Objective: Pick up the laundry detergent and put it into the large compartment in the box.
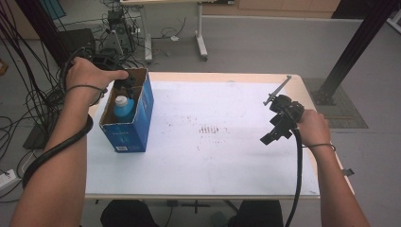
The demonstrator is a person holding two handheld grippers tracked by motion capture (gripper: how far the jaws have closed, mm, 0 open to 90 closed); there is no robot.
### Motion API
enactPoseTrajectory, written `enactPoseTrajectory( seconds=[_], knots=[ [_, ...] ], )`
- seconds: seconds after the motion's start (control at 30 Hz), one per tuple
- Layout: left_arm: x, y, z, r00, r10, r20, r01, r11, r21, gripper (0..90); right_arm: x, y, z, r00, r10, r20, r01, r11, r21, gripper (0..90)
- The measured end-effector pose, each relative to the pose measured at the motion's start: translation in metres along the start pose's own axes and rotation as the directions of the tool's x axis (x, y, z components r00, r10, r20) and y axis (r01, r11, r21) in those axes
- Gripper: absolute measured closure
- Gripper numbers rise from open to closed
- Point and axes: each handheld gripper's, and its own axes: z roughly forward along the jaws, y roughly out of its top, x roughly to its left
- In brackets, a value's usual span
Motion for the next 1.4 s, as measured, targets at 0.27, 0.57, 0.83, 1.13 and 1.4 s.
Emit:
enactPoseTrajectory(
  seconds=[0.27,0.57,0.83,1.13,1.4],
  knots=[
    [-0.014,-0.005,-0.021,0.999,0.032,-0.033,-0.032,0.9993,-0.018,5.8,0.0,0.0,0.0,1.0,-0.002,0.001,0.002,1.0,0.0,3.1],
    [-0.031,-0.013,-0.033,0.9961,0.085,-0.024,-0.086,0.9959,-0.027,4.6,0.0,0.0,0.0,1.0,0.002,0.0,-0.002,1.0,0.003,3.1],
    [-0.059,-0.02,-0.039,0.9873,0.158,0.013,-0.158,0.9867,-0.041,4.7,0.002,0.001,-0.001,1.0,-0.001,-0.001,0.001,1.0,0.007,3.2],
    [-0.1,-0.027,-0.035,0.9581,0.28,0.06,-0.278,0.9597,-0.044,4.7,0.005,0.002,-0.003,1.0,-0.002,0.007,0.002,1.0,0.007,3.1],
    [-0.125,-0.032,-0.027,0.9364,0.341,0.083,-0.339,0.9401,-0.036,4.7,0.008,-0.001,-0.002,1.0,0.0,0.0,0.0,1.0,0.001,3.2]
  ],
)
